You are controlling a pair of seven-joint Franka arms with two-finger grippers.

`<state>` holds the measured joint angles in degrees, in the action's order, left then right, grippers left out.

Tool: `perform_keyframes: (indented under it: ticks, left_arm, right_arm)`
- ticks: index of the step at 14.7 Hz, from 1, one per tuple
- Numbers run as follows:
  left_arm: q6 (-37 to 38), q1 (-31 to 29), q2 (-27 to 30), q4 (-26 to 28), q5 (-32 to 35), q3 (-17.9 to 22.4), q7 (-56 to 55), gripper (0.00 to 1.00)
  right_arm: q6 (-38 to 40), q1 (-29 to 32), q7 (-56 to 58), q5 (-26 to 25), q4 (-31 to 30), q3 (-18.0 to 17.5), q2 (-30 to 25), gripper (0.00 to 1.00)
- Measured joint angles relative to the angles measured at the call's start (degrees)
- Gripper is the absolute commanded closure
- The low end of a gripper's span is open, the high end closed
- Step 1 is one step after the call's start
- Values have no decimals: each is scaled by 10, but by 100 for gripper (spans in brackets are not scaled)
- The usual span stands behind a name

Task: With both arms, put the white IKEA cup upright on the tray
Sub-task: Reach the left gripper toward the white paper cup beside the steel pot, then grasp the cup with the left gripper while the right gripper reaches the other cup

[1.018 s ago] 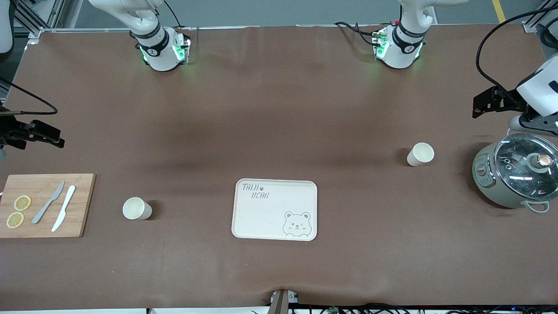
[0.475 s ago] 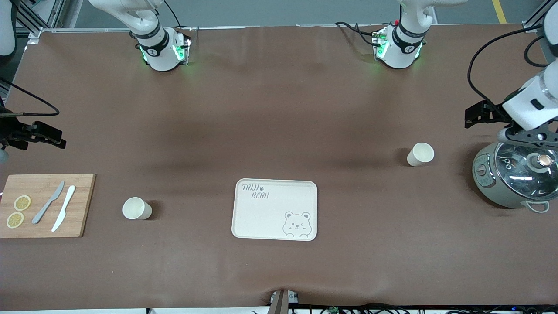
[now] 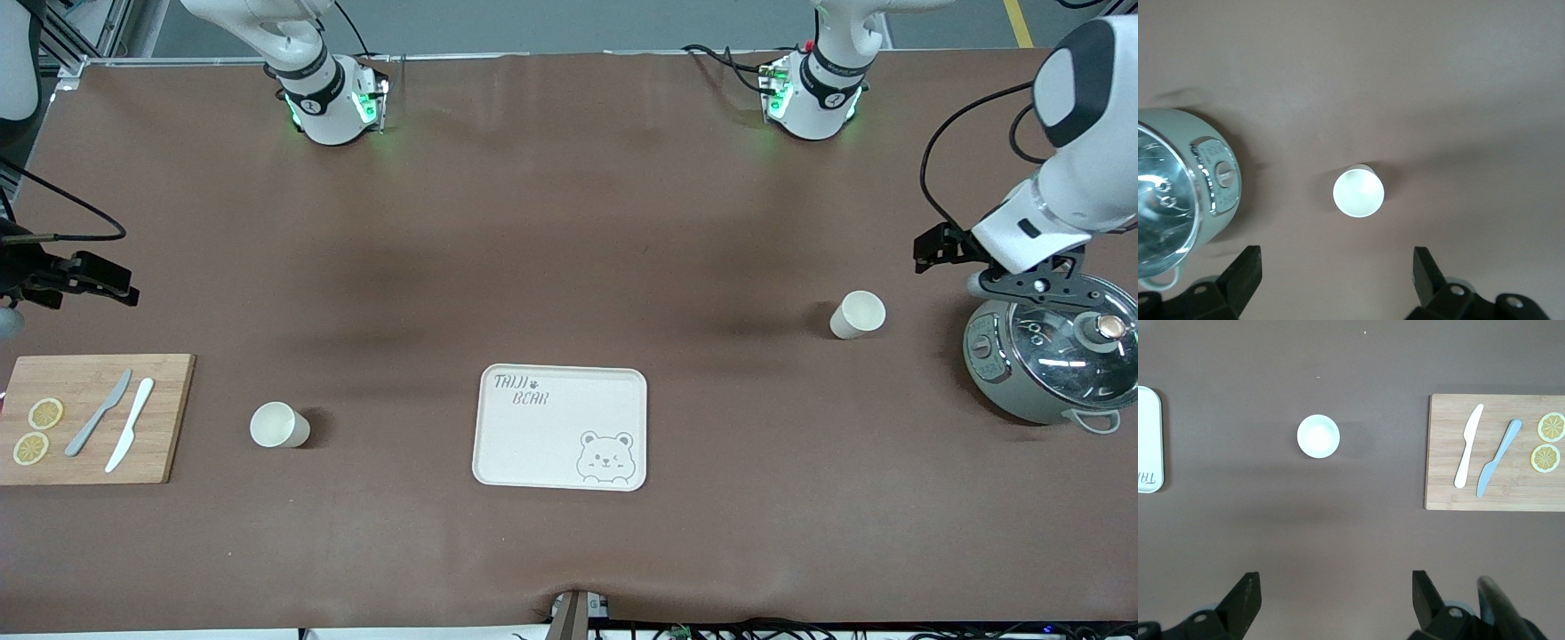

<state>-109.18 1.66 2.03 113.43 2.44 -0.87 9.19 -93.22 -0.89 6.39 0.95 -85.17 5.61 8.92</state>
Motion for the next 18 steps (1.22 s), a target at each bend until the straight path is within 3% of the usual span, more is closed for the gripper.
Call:
perform_keyframes:
  ticks: [8, 18]
  left_arm:
    - [-212, -20, 4, 181, 0, 0, 28, 0]
    - [-376, -47, -75, 245, 0, 0, 54, 0]
  right_arm:
    - [-14, 0, 0, 0, -2, 0, 2, 0]
    - [-102, -1, 0, 0, -15, -2, 102, 0]
